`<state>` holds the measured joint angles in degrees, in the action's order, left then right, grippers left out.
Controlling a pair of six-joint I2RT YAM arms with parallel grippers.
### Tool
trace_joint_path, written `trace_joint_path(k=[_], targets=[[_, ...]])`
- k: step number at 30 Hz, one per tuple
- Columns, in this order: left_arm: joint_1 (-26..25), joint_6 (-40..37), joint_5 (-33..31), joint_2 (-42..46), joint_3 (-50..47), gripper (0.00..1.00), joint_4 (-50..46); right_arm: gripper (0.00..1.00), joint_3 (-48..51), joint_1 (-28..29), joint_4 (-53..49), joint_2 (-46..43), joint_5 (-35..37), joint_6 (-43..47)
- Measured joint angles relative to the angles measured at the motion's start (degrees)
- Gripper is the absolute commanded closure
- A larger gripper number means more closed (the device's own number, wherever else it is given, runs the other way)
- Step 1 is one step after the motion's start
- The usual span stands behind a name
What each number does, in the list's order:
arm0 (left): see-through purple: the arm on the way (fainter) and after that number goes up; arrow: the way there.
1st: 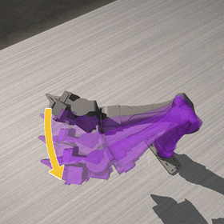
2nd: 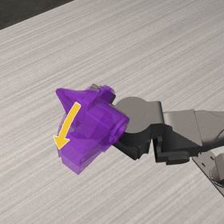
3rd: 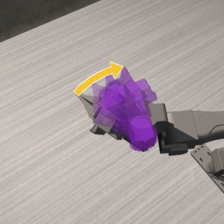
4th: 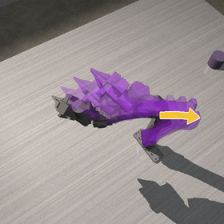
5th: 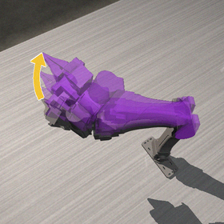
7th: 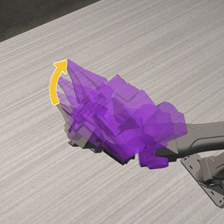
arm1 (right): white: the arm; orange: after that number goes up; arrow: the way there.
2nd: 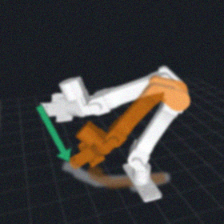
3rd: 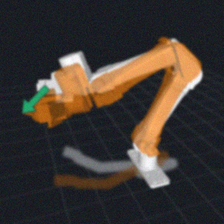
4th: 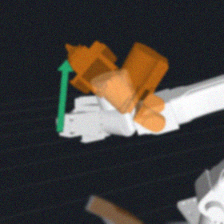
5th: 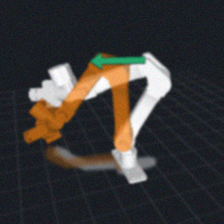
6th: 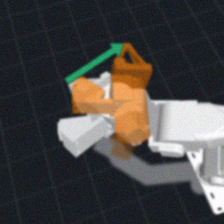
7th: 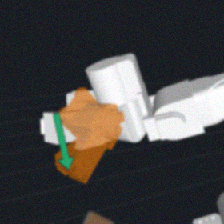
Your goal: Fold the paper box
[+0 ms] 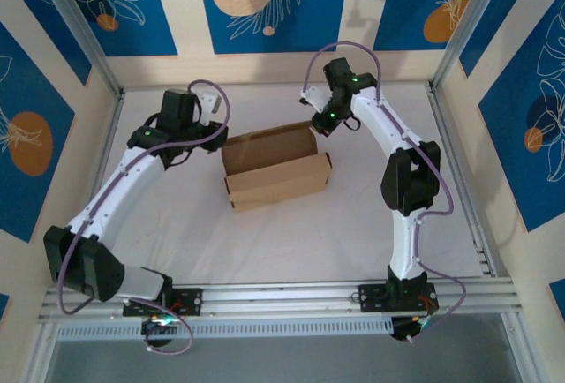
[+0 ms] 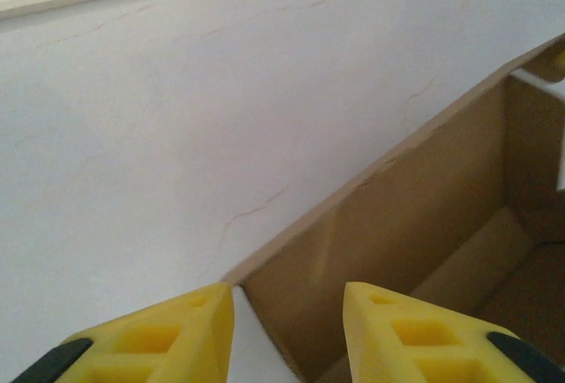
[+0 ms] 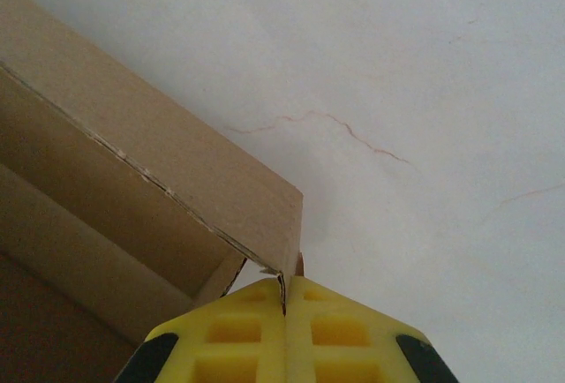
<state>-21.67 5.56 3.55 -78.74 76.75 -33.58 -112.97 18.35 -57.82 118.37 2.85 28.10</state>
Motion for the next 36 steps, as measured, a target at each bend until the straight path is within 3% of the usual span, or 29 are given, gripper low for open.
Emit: trace_joint_path(k=[7, 11, 17, 22, 29, 36], targets=[[-20.55, 14.73, 0.39, 3.3, 1.29, 0.71, 0.96, 1.0, 2.89, -0.07, 0.72, -0.17, 1.51, -1.64], [-25.62, 24.33, 4.55, 3.56, -3.3, 0.73, 3.78, 1.0, 5.4, -0.15, 1.22, -0.76, 1.95, -2.25], [-27.43, 33.48, 6.93, 2.82, -10.36, 0.75, 4.5, 1.0, 7.21, -0.42, 1.53, -2.82, 2.56, -3.67], [-27.47, 37.33, 4.79, 2.82, -12.96, 0.75, 4.2, 1.0, 10.78, -0.46, 3.48, -7.96, 2.12, -4.85], [-26.99, 39.23, -1.36, 2.75, -15.76, 0.75, 4.92, 1.0, 18.43, 0.09, 6.67, -16.44, 0.72, -6.14], [-26.38, 35.78, -8.59, 1.29, -18.69, 0.77, 13.97, 1.0, 30.95, 0.46, 13.7, -26.4, -0.76, -8.37]])
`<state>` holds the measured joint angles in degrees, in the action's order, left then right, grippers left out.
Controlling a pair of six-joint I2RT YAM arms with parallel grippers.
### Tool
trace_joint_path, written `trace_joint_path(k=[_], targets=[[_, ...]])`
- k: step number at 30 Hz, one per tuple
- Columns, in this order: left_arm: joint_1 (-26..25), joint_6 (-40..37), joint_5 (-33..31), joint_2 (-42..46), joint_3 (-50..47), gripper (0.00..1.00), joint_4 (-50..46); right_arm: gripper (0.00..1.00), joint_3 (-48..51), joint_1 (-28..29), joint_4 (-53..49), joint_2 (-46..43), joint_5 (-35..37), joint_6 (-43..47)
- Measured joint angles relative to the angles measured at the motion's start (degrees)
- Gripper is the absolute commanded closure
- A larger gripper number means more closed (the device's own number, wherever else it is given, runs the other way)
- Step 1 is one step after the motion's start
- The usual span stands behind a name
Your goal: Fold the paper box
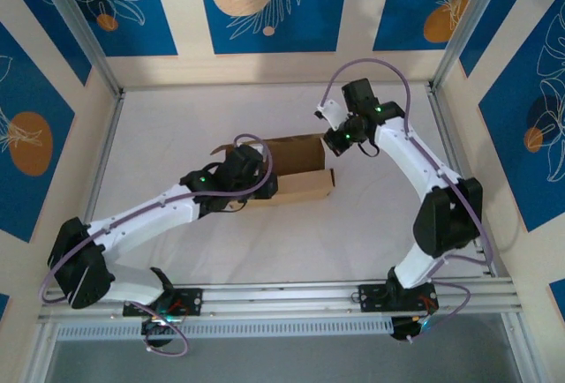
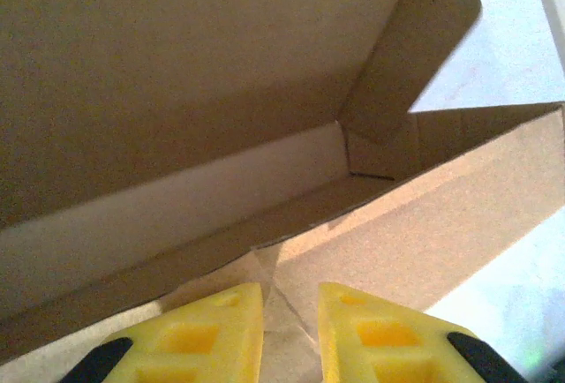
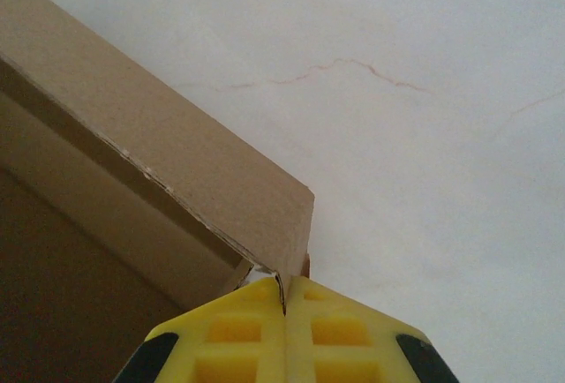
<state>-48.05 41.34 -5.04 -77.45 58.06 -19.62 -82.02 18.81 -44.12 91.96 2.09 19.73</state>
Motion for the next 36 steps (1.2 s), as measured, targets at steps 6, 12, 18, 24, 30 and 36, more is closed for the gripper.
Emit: trace_joint_path(k=[6, 12, 18, 24, 30, 36], targets=[[0.15, -5.42, -3.58, -1.11, -4.07, 0.81, 11.78, 1.0, 14.19, 0.63, 9.29, -12.76, -0.61, -2.08], [0.13, -7.89, -4.5, -0.07, -8.09, 0.82, 19.17, 1.0, 24.55, 1.73, 15.34, -21.73, 0.81, -3.28], [0.13, -10.21, -6.8, -0.17, -8.55, 0.83, 20.06, 1.0, 26.01, 2.54, 15.91, -22.97, 1.44, -6.38], [0.13, -10.49, -8.31, -1.03, -8.52, 0.84, 21.03, 1.0, 22.32, 2.73, 10.1, -22.14, 0.48, -12.07], [0.13, -10.49, -9.64, -1.55, -8.52, 0.84, 21.81, 1.0, 17.84, 2.89, 3.93, -19.3, 0.02, -16.44], [0.13, -10.73, -10.12, -1.92, -8.5, 0.84, 22.25, 1.0, 13.75, 2.91, -1.09, -16.98, -0.61, -20.76]])
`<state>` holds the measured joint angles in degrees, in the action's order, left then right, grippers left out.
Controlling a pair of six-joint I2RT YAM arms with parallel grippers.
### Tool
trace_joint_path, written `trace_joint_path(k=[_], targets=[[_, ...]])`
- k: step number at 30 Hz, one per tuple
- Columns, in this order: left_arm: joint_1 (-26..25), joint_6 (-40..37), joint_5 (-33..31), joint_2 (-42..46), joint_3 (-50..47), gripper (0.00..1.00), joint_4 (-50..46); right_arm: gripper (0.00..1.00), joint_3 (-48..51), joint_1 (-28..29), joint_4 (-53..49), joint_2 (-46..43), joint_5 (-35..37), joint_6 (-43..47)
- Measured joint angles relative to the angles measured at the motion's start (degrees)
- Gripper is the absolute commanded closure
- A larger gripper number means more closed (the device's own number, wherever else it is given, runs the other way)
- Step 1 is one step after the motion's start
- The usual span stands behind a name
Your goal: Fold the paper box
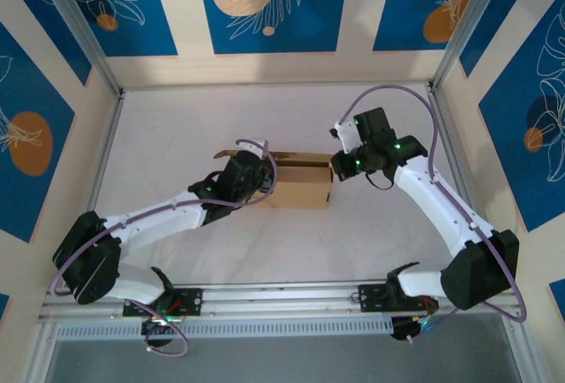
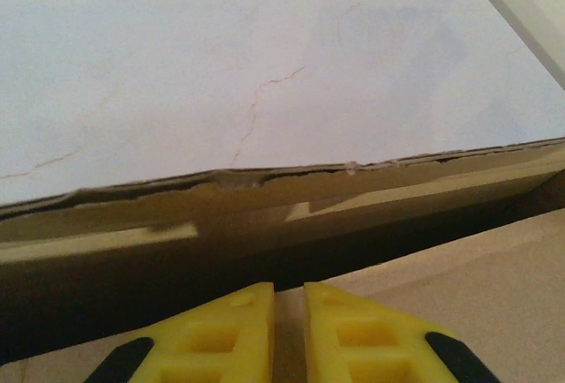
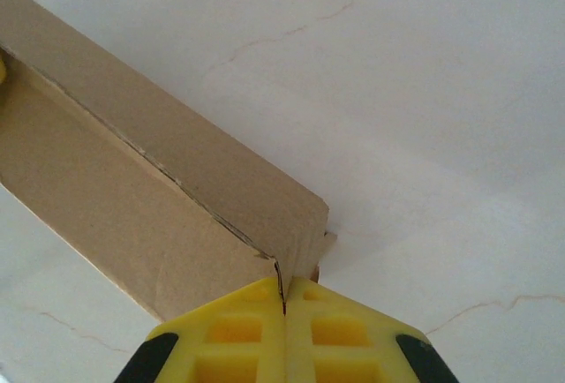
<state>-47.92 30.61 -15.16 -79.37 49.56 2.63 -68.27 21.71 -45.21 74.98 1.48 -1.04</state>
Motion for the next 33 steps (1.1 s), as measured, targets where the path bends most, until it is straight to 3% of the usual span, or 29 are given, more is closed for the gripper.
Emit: trace_joint_path(k=[9, 28, 33], targets=[[-0.11, -1.07, -0.55, -0.39, 0.31, 0.84, -0.02, 1.0, -6.95, -0.46, -5.84, 5.86, 0.0, -8.24], [-0.11, -1.2, -0.63, -0.66, 0.37, 0.84, 0.24, 1.0, -7.52, -1.81, -6.67, 6.69, -3.45, -15.58], [-0.11, -1.18, -1.01, -0.74, 0.37, 0.84, 0.44, 1.0, -3.78, -1.42, -3.37, 4.15, -3.19, -15.58]])
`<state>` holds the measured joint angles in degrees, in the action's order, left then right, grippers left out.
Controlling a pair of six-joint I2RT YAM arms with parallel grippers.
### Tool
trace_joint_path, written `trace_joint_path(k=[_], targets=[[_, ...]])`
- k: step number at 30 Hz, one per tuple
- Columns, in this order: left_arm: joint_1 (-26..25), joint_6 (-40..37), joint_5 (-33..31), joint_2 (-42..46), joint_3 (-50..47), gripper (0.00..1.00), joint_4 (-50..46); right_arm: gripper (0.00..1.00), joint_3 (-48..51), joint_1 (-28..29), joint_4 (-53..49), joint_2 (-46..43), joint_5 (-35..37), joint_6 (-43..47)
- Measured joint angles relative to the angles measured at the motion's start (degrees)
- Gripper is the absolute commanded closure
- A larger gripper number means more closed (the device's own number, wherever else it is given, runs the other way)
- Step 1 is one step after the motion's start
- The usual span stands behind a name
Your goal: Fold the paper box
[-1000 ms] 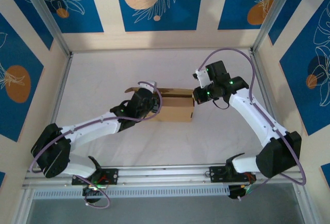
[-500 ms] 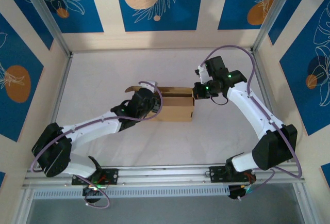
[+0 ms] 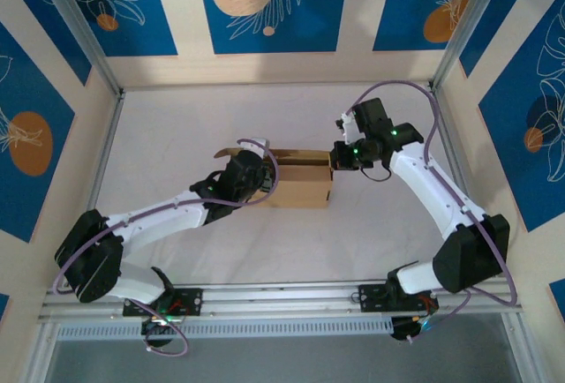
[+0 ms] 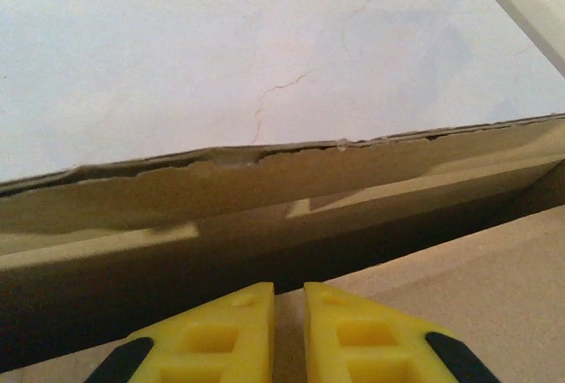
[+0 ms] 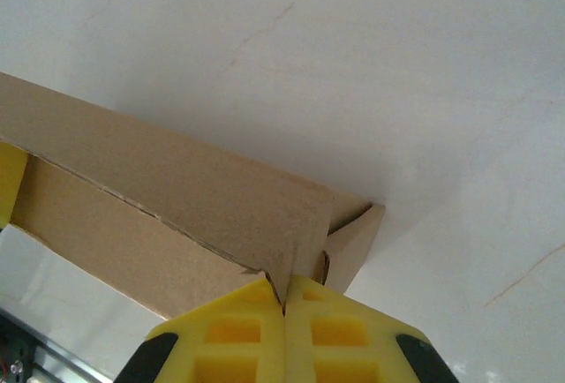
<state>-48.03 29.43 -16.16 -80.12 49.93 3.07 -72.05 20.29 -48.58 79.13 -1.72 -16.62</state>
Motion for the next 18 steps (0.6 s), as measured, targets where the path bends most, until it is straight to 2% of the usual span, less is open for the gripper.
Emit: trace_joint_path(k=[9, 18], targets=[[-0.11, -0.02, -0.44, 0.0, 0.0, 0.84, -0.04, 1.0, 11.72, 3.19, 10.19, -9.77, 4.22, -1.4], [-0.11, 0.0, -0.63, 0.0, 0.0, 0.83, -0.04, 1.0, 16.35, 5.88, 15.72, -12.98, 8.85, -3.45]])
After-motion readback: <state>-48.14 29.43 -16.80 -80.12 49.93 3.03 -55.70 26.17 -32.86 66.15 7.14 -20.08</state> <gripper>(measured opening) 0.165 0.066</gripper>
